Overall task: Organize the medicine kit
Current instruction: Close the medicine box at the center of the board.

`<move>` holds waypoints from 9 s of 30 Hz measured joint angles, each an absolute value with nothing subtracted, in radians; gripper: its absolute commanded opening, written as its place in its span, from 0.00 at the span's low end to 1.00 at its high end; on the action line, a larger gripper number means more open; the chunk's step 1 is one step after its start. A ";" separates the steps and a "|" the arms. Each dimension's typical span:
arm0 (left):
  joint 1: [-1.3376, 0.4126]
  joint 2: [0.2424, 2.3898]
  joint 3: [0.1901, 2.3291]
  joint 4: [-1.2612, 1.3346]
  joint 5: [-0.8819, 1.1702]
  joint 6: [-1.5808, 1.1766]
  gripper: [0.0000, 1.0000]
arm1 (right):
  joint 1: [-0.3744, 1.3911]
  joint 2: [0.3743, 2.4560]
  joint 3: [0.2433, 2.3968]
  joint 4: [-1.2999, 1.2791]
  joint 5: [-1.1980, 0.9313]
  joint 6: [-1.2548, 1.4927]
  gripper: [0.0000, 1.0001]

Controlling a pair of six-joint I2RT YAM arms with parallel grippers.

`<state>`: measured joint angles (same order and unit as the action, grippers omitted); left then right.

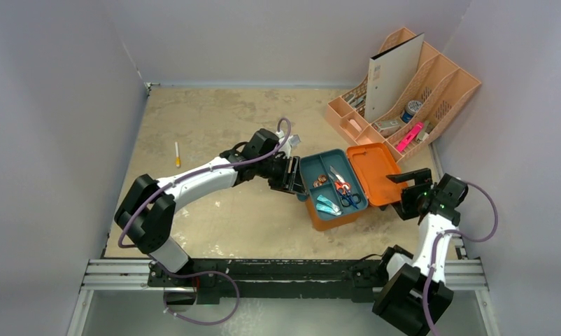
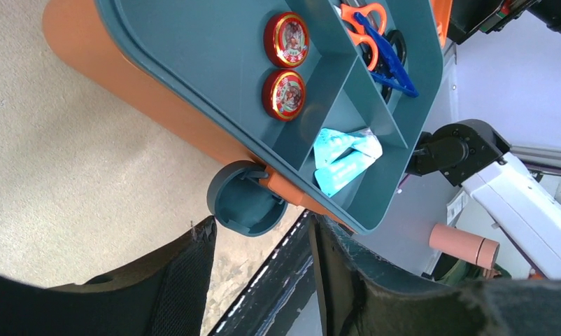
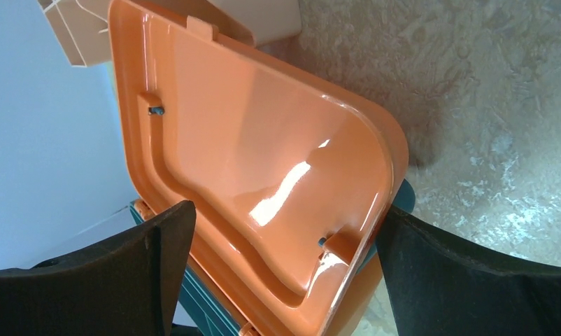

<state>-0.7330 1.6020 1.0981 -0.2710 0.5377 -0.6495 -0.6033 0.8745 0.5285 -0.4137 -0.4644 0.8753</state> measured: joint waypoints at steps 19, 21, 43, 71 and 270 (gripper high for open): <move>-0.733 1.622 1.108 -0.282 0.546 -0.615 0.49 | -0.605 0.837 0.502 -0.364 -0.545 0.857 0.98; -0.733 1.622 1.108 -0.282 0.547 -0.615 0.49 | -0.605 0.834 0.513 -0.372 -0.545 0.842 0.98; -0.733 1.647 1.109 -0.286 0.551 -0.605 0.48 | -0.608 0.807 0.733 -0.518 -0.546 0.634 0.99; -0.733 1.648 1.109 -0.286 0.560 -0.606 0.48 | -0.482 0.745 0.952 -0.721 -0.602 0.503 0.99; -0.826 1.551 0.834 0.305 0.399 -1.220 0.84 | 0.228 1.196 0.846 -0.250 -0.559 0.640 0.00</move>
<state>-0.8261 1.5513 0.8345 0.3050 0.3988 -1.2198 0.2279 1.1961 0.8455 -0.2504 -0.5587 0.6403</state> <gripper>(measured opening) 0.849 0.004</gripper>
